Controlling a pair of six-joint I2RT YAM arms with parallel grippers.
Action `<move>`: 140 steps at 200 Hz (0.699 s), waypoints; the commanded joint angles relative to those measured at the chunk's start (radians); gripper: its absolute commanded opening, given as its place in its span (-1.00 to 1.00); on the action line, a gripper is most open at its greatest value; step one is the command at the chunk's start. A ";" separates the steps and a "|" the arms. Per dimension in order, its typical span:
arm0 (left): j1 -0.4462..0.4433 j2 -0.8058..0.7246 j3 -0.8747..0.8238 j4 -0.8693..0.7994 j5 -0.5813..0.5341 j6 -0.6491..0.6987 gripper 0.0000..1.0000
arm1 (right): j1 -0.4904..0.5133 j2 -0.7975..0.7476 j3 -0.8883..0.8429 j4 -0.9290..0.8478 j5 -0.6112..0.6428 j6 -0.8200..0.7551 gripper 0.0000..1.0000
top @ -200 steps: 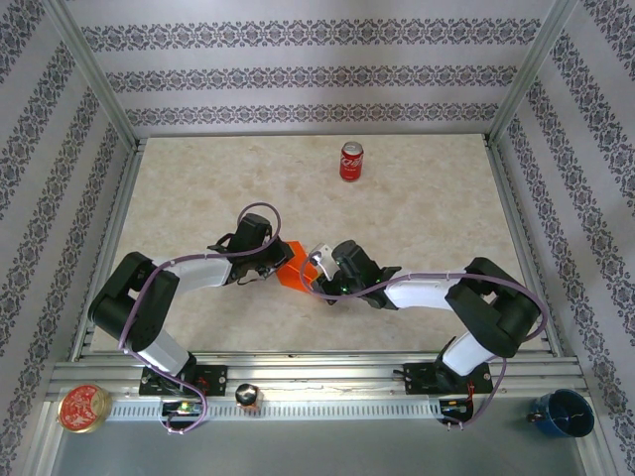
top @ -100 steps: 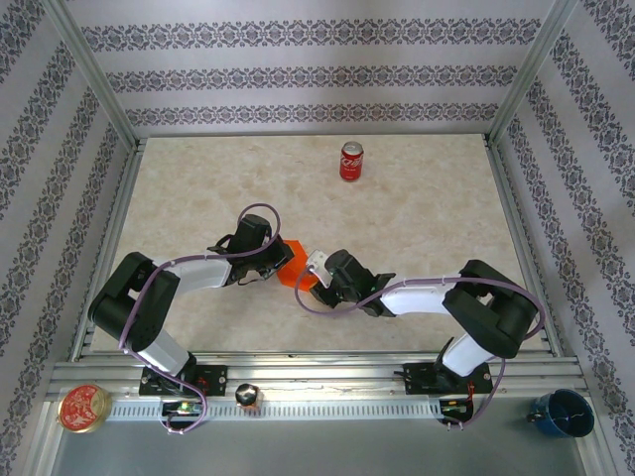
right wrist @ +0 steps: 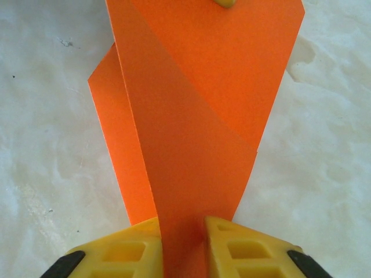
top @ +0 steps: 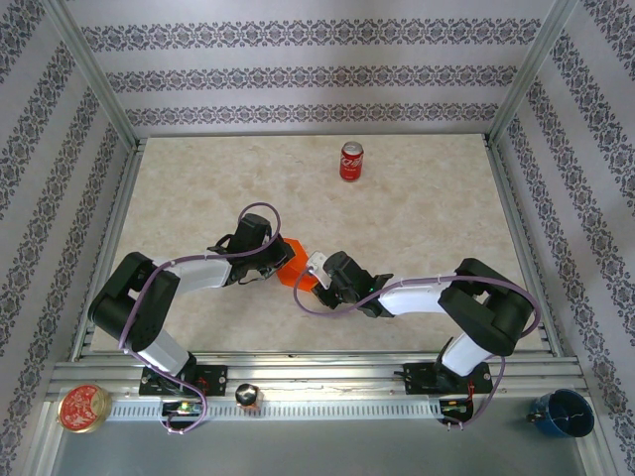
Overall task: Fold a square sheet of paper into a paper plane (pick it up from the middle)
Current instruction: Fourth fold the wing at the center of the table.
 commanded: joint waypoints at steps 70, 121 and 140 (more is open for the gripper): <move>0.015 0.000 -0.015 0.016 -0.007 0.000 -0.89 | 0.013 0.000 0.009 0.025 -0.070 0.098 -0.53; 0.015 -0.003 -0.014 0.014 -0.007 -0.001 -0.89 | 0.008 0.038 0.017 0.018 -0.080 0.124 -0.69; 0.015 -0.007 -0.013 0.009 -0.009 -0.001 -0.89 | 0.008 0.043 0.019 0.022 -0.073 0.128 -0.59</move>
